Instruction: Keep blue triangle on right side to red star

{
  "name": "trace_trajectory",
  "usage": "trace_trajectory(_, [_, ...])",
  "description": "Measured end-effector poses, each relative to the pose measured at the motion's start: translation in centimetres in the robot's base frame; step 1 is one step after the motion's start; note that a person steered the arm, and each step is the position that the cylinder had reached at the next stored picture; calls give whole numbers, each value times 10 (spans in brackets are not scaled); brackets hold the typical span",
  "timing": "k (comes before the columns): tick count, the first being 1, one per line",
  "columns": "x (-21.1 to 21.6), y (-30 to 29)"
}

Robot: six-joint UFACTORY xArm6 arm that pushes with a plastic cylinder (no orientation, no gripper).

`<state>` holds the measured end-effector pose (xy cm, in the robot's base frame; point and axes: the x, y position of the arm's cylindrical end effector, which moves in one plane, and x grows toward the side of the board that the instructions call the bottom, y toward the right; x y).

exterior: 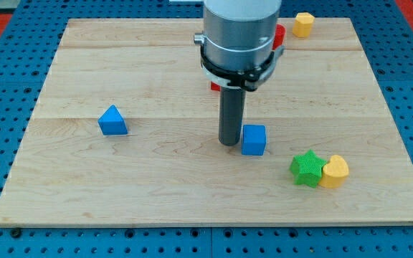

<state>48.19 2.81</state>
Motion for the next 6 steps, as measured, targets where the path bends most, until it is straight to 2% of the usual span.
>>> trace_trajectory(2, [16,104])
trace_trajectory(3, [-2,58])
trace_trajectory(4, [-34,61])
trace_trajectory(5, [-49,90])
trace_trajectory(6, [-50,94])
